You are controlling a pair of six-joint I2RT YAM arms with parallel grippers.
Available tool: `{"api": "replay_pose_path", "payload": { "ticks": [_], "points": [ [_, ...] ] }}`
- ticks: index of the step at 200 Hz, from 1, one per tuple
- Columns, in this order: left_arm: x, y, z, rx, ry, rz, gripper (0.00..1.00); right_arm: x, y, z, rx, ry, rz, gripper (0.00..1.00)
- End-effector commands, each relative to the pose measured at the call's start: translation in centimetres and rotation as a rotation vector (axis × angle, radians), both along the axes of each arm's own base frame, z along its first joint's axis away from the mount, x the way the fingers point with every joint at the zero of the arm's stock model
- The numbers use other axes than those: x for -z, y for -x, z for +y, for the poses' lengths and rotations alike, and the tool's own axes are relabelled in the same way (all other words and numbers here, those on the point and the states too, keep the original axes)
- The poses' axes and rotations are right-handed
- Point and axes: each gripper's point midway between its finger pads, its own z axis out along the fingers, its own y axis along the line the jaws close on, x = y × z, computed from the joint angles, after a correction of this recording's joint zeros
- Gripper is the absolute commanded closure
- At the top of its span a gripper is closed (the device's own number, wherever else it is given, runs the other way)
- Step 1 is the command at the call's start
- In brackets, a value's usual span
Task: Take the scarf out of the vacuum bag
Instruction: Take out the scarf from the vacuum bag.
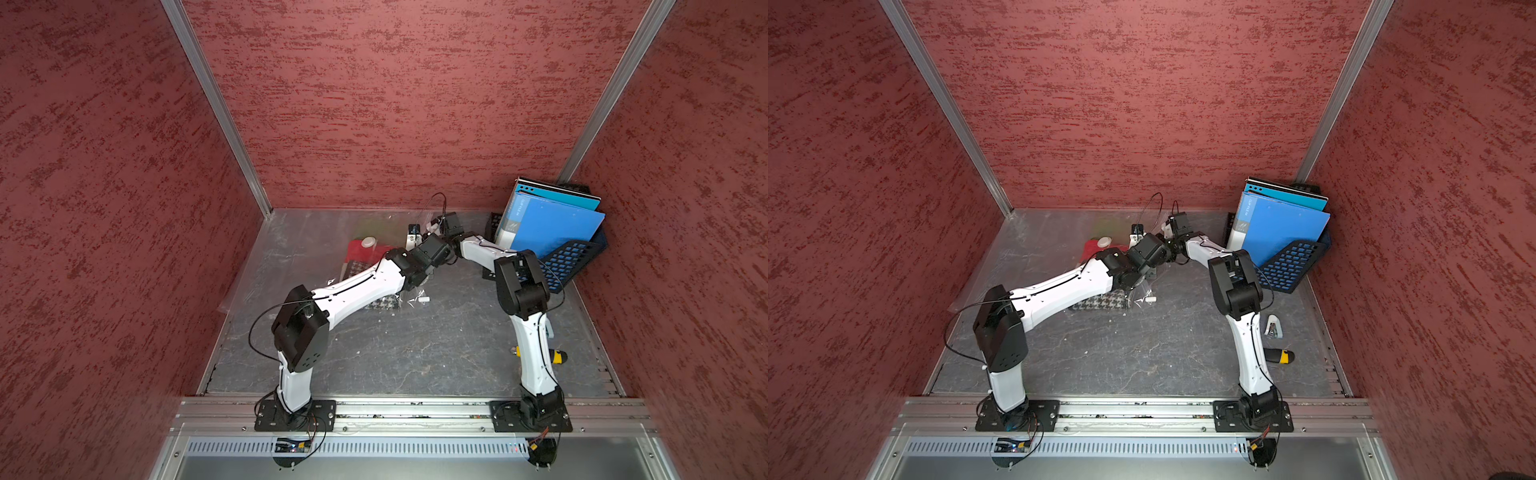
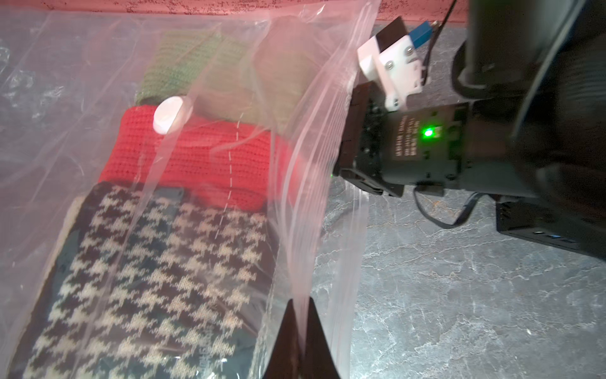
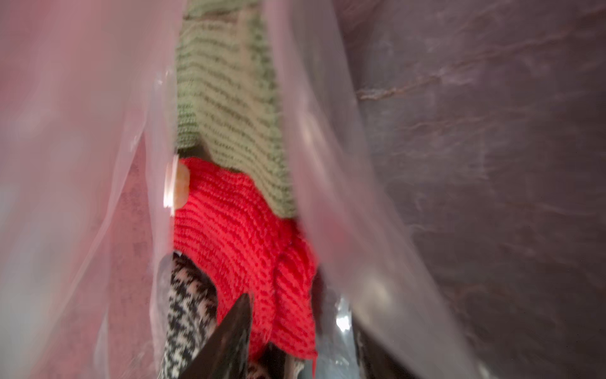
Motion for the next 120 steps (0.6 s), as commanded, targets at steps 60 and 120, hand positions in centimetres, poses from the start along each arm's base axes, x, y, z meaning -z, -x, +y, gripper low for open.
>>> {"api": "replay_pose_path", "payload": {
  "ticks": [60,120],
  "points": [
    [-1.5,0.5,-0.6,0.033,0.013,-0.006,1.00,0.8,-3.0,1.7,0.021,0.045,-0.082,0.49],
    [-0.7,0.3,-0.3,0.026,0.022,0.011,1.00,2.4,-2.4,4.5,-0.029,0.002,-0.054,0.59]
  ]
}}
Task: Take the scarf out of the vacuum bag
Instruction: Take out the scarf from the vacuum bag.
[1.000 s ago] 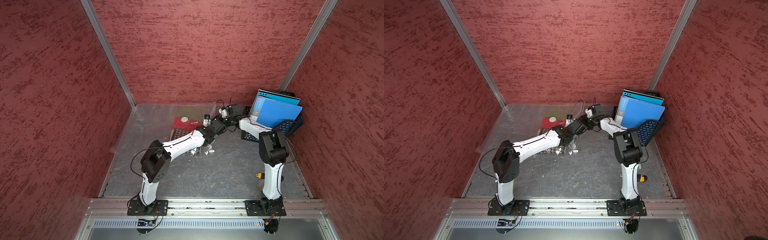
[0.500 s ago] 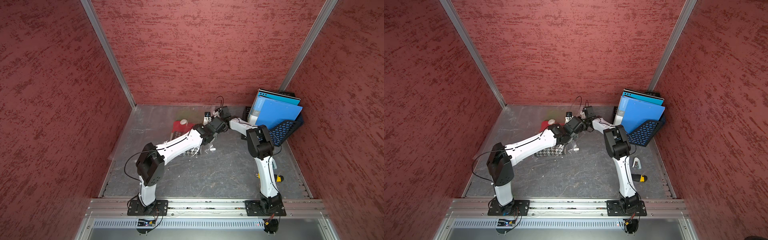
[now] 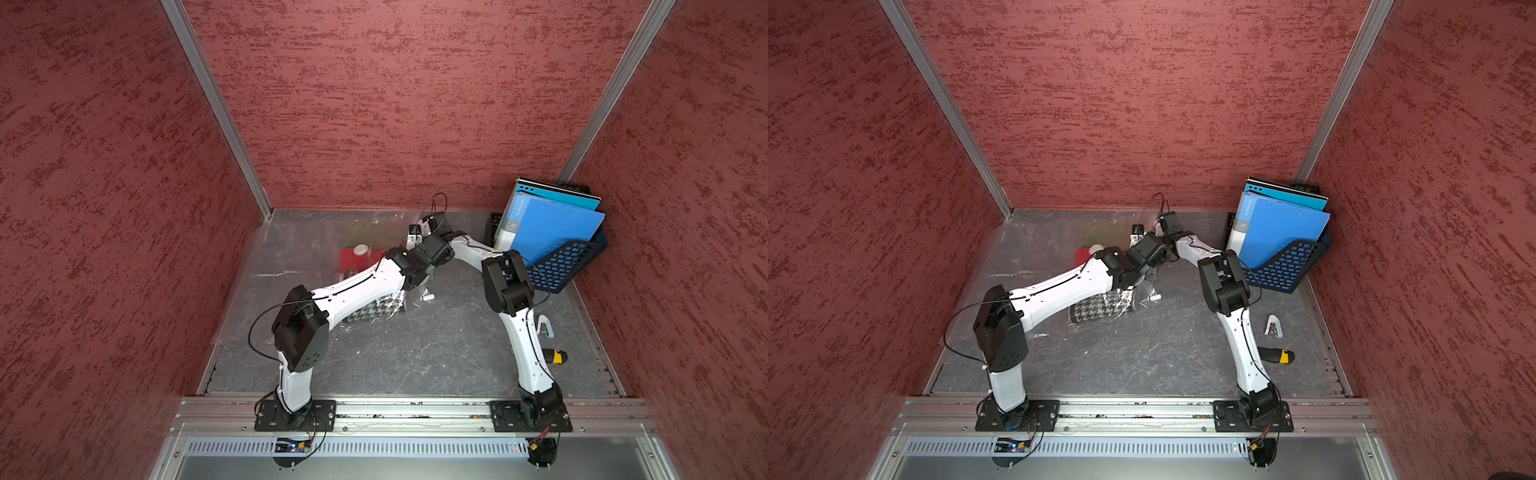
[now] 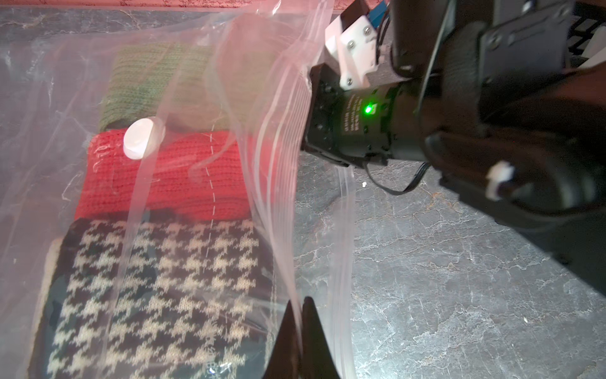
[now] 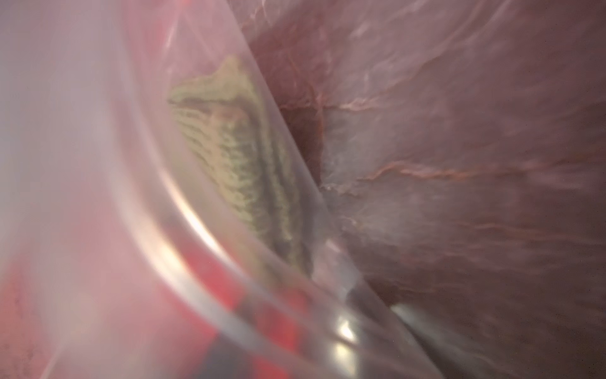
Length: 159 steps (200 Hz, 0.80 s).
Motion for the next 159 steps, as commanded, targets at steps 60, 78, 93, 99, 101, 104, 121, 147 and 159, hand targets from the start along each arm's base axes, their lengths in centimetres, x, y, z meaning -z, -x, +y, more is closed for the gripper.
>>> {"api": "replay_pose_path", "payload": {
  "ticks": [60,78,93,99,101,104,121,147,159],
  "points": [
    [0.2,0.0,-0.1,0.009,0.029,0.009,1.00,-2.3,0.2,3.5,-0.089,-0.095,-0.055,0.52],
    [0.0,0.0,0.0,0.008,0.030,0.006,1.00,-1.5,-0.1,3.6,-0.090,-0.085,-0.040,0.59],
    [-0.1,0.0,0.1,0.005,0.028,0.003,1.00,-0.9,-0.2,3.9,-0.097,-0.090,-0.030,0.74],
    [-0.1,0.1,0.2,0.005,0.027,0.004,1.00,-0.7,-0.3,3.9,-0.098,-0.092,-0.029,0.81],
    [-0.1,0.1,0.2,0.006,0.026,0.004,1.00,-0.7,-0.3,3.9,-0.099,-0.092,-0.030,0.83],
    [-0.1,0.1,0.3,0.004,0.024,0.004,1.00,-0.7,-0.3,3.9,-0.099,-0.093,-0.030,0.88],
    [0.2,0.1,0.5,0.001,0.023,0.009,1.00,-0.7,-0.4,3.8,-0.095,-0.089,-0.033,1.00],
    [0.3,0.1,0.6,0.000,0.023,0.010,1.00,-1.0,-0.4,3.7,-0.096,-0.081,-0.043,1.00],
    [0.4,0.0,0.7,-0.003,0.021,0.010,1.00,-1.1,-0.4,3.5,-0.092,-0.065,-0.049,1.00]
  ]
}}
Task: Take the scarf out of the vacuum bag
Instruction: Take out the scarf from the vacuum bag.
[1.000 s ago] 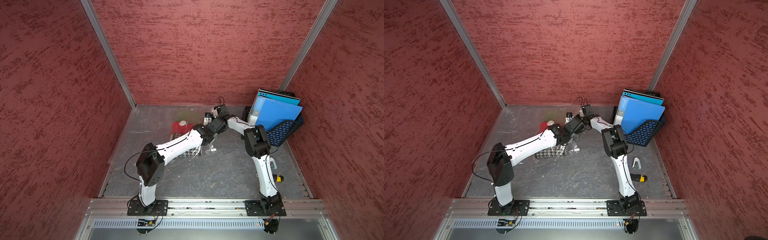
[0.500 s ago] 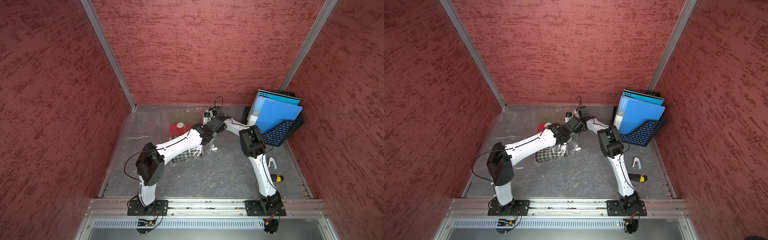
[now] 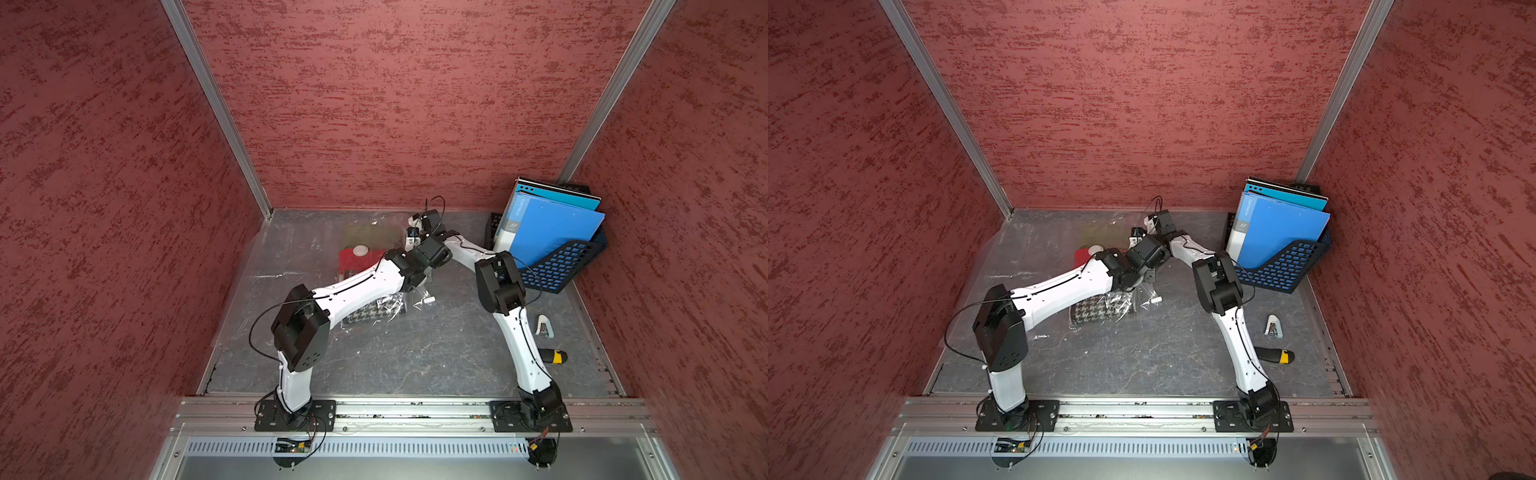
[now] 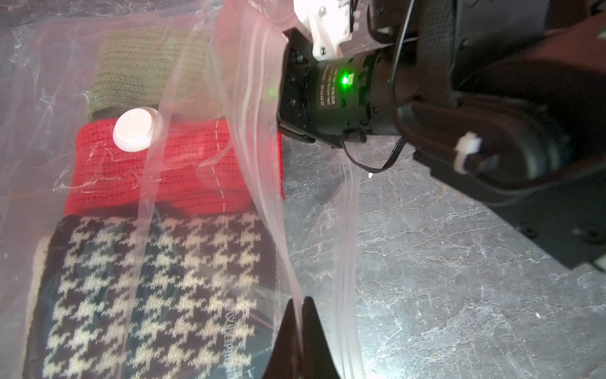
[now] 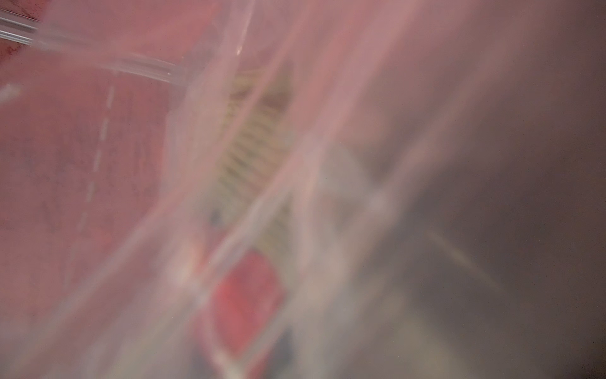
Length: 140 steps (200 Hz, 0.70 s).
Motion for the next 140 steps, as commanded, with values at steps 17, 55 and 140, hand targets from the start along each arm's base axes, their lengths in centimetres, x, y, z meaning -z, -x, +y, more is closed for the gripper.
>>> {"api": "replay_pose_path", "payload": {
  "ticks": [17,55,140],
  "points": [
    [-1.0,-0.2,0.3,-0.007,0.026,-0.023,1.00,-0.2,0.4,-0.7,0.023,0.061,-0.031,1.00],
    [-0.4,-0.5,0.5,-0.017,0.024,-0.016,1.00,-2.4,0.6,-3.5,0.109,0.119,-0.098,1.00],
    [-2.0,0.4,-0.4,0.009,0.041,-0.033,1.00,1.0,-1.4,-2.3,0.075,0.156,-0.028,0.45]
  ]
}}
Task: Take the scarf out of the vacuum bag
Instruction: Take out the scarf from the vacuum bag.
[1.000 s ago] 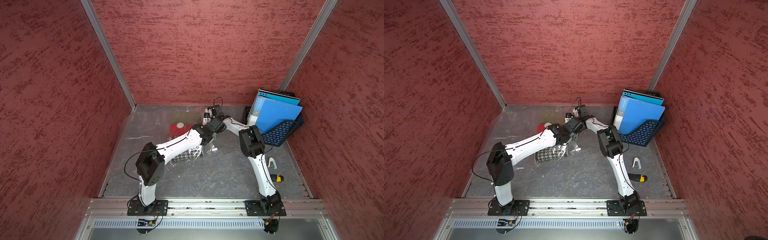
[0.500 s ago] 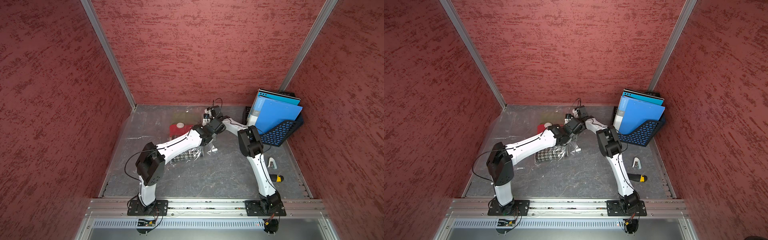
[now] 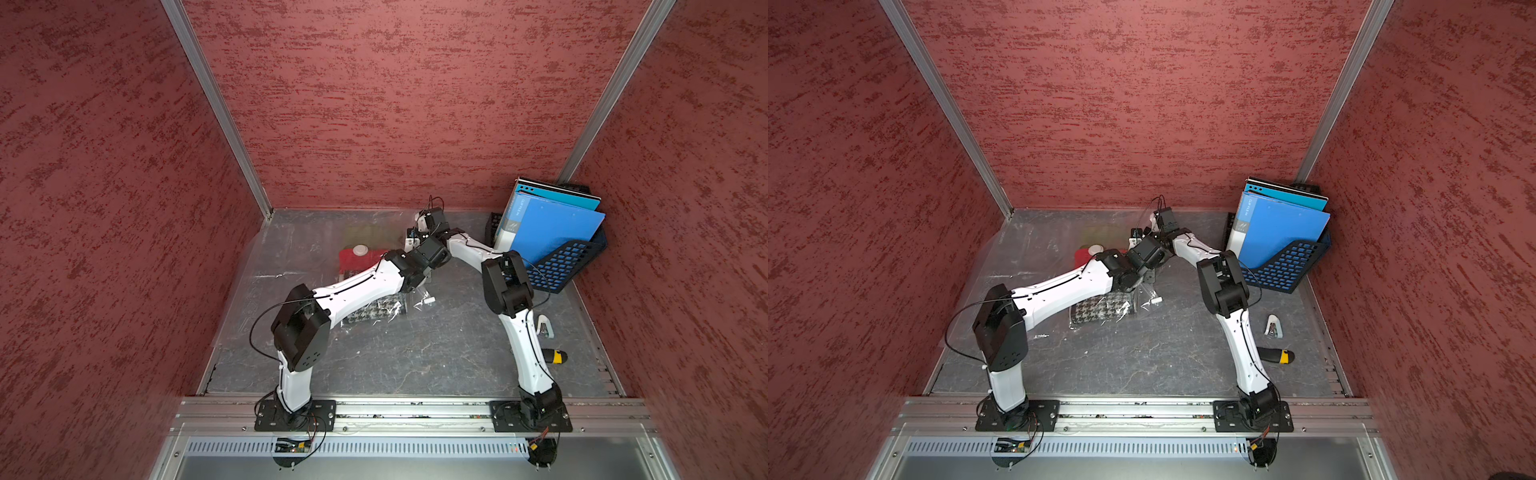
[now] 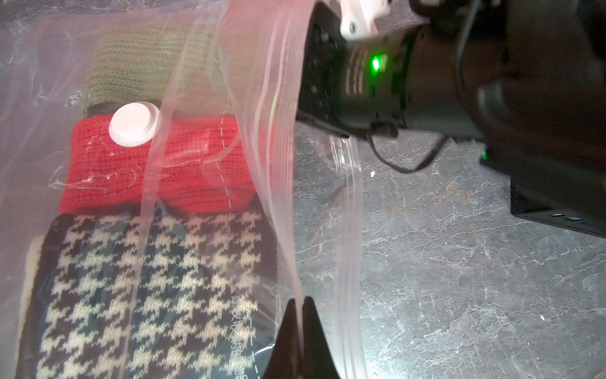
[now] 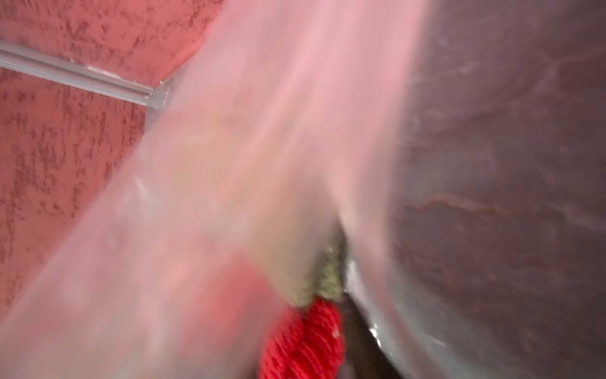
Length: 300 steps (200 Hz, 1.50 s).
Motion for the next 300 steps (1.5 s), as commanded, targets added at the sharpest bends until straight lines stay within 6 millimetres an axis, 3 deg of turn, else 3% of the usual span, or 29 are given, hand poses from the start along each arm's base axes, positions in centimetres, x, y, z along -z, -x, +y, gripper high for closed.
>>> {"api": "replay_pose_path", "payload": {
  "ticks": [1,62,92,122,174,191,233,300],
  "points": [
    [-2.5,0.4,-0.4,0.010,0.034,-0.036,1.00,2.7,-0.3,-0.1,-0.004,0.040,0.055,0.45],
    [-2.8,0.3,-0.5,0.011,0.035,-0.049,1.00,5.0,-0.2,1.4,-0.037,0.025,0.117,0.42],
    [-2.4,0.2,-0.2,0.007,0.033,-0.042,1.00,5.2,0.2,2.5,-0.060,-0.019,0.128,0.45],
    [-2.3,0.1,-0.1,0.007,0.035,-0.039,1.00,5.0,0.2,3.6,-0.079,-0.091,0.139,0.54],
    [-2.1,0.2,0.1,0.000,0.035,-0.033,1.00,5.5,0.2,4.3,-0.091,-0.143,0.153,0.82],
    [-2.1,0.2,0.1,-0.001,0.036,-0.032,1.00,5.4,0.1,4.2,-0.087,-0.143,0.149,1.00],
    [-2.0,0.1,0.2,-0.003,0.033,-0.030,1.00,4.1,0.0,3.9,-0.080,-0.139,0.103,1.00],
    [-2.1,0.2,0.3,-0.007,0.037,-0.034,1.00,0.7,-0.7,0.3,0.050,0.005,-0.060,1.00]
  ]
}}
